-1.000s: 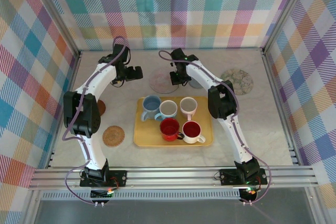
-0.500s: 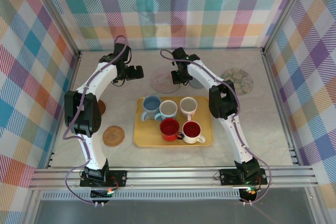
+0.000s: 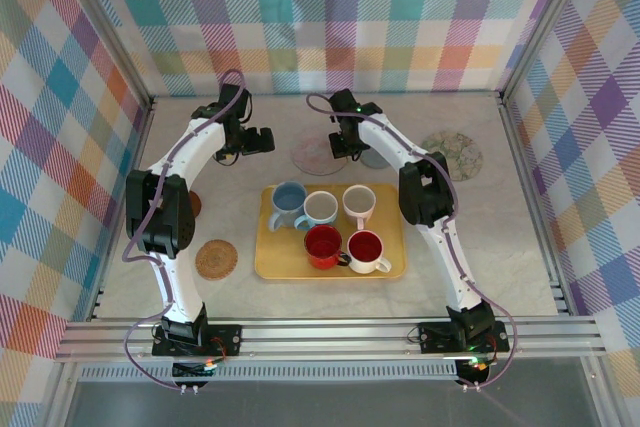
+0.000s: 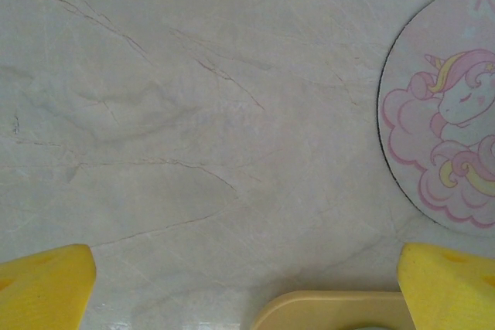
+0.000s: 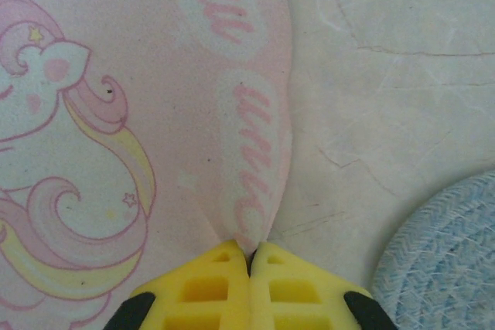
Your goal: Place the cup by the coaster
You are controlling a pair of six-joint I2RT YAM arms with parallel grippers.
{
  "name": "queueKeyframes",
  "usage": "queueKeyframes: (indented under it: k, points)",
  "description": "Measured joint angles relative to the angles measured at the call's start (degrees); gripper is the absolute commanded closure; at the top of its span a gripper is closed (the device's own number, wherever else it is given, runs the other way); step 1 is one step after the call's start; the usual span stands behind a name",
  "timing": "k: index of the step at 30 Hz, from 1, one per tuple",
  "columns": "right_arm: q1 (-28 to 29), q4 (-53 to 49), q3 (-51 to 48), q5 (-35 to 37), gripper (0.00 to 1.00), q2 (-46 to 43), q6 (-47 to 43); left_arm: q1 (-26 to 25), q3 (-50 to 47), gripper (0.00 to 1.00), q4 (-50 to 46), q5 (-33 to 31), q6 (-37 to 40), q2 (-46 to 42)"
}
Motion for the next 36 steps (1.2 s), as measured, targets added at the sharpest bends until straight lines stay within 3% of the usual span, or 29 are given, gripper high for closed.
queueKeyframes:
  k: [9, 27, 30, 36]
  points:
    - [-0.9, 0.4, 0.0, 0.2, 0.91, 0.0, -1.0, -0.1, 1.5, 0.00, -0.2, 0.0, 0.0, 1.2]
    - [-1.4, 0.1, 2.1, -4.9, 0.90, 1.7, -0.7, -0.1, 2.5, 0.00, -1.3, -0.2, 0.0, 1.5]
    - [-1.4, 0.1, 2.2, -5.0, 0.81, 1.8, 0.0, -0.1, 2.7, 0.00, -1.4, -0.2, 0.0, 1.6]
    - [-1.5, 0.1, 2.2, -4.8, 0.73, 2.0, 0.2, -0.1, 2.7, 0.00, -1.4, -0.2, 0.0, 1.6]
